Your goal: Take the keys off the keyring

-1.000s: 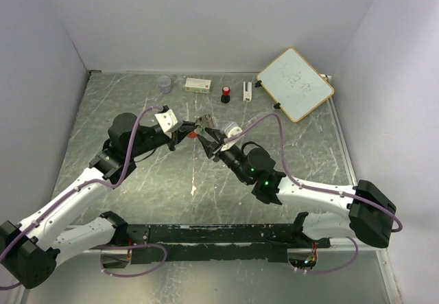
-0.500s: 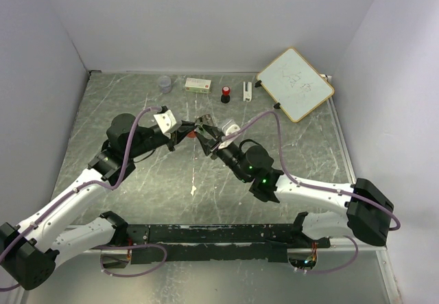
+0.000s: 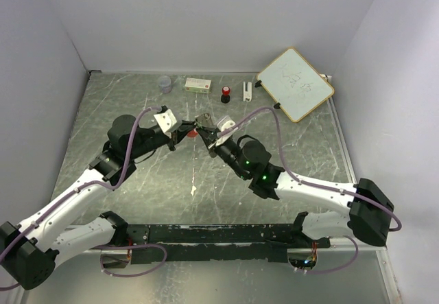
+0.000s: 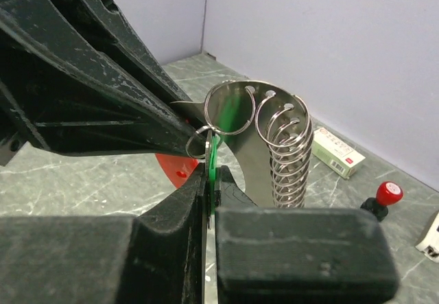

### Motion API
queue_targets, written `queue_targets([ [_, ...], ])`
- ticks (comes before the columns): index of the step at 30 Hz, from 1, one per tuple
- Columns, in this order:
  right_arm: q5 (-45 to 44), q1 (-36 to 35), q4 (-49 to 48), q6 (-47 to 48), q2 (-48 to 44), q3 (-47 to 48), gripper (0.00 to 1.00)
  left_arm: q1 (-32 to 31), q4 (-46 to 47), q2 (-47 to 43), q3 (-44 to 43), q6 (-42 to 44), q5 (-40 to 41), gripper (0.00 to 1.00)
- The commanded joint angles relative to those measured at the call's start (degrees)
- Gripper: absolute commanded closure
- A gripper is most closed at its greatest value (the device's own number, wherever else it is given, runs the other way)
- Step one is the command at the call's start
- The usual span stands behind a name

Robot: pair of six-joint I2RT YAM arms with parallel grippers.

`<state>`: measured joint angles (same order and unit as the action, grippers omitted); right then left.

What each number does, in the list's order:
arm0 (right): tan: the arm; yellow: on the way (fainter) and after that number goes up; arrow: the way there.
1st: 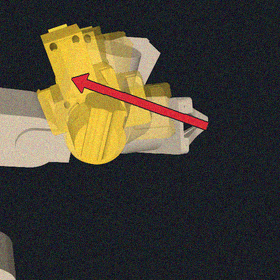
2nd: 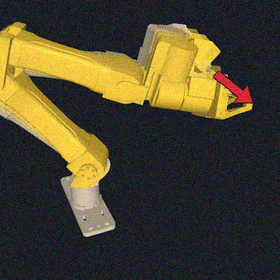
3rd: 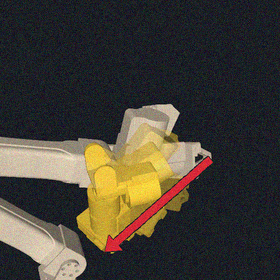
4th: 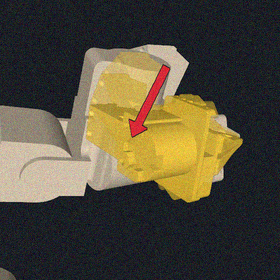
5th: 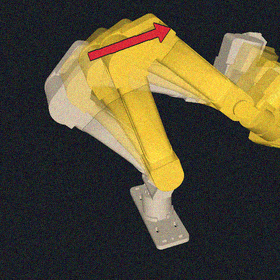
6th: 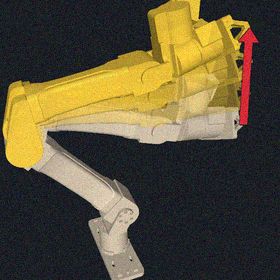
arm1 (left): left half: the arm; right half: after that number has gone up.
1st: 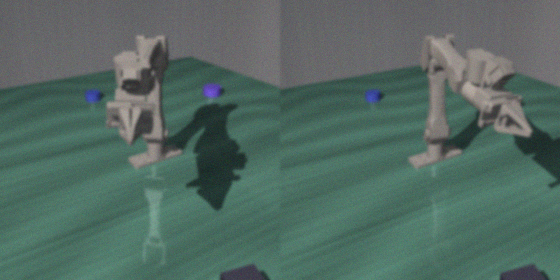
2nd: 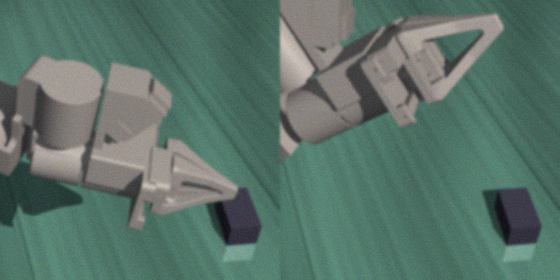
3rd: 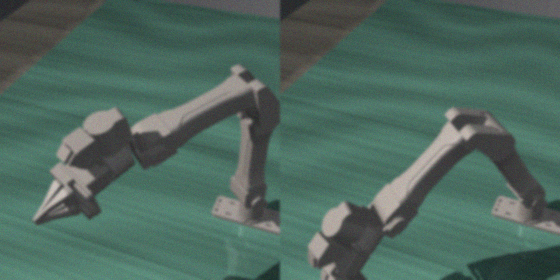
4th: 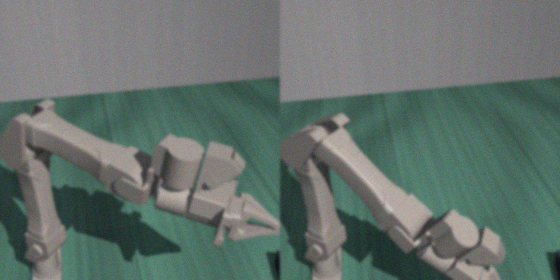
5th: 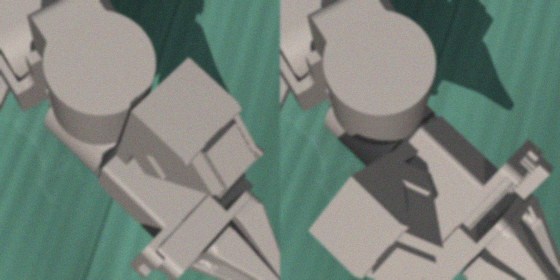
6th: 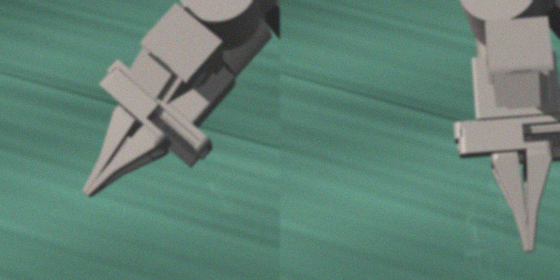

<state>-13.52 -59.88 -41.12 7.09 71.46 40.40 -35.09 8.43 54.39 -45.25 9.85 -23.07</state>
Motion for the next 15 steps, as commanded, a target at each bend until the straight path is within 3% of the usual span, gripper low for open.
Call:
queue_targets([
  [1,0.5,0.0,9.6,-1.5,-4.7,4.5,1.00,-0.4,2.8,1.3,0.7,-1.7,7.6,0.93],
  [11,-7.2,-0.1,39.5,-8.3,-7.5,19.7,1.00,-0.4,5.6,0.8,3.8,-2.2,5.7,0.72],
  [13,-8.5,-0.1,43.1,-8.7,-6.9,23.3,1.00,-0.4,6.3,0.0,4.5,-2.7,4.7,0.50],
  [14,-9.0,-0.1,44.9,-9.1,-6.5,24.7,1.00,-0.4,6.7,-0.3,4.8,-2.9,4.1,0.19],
  [15,-9.4,-0.1,46.6,-9.5,-6.0,26.2,1.00,-0.4,7.0,-0.6,5.0,-3.2,3.6,0.02],
])
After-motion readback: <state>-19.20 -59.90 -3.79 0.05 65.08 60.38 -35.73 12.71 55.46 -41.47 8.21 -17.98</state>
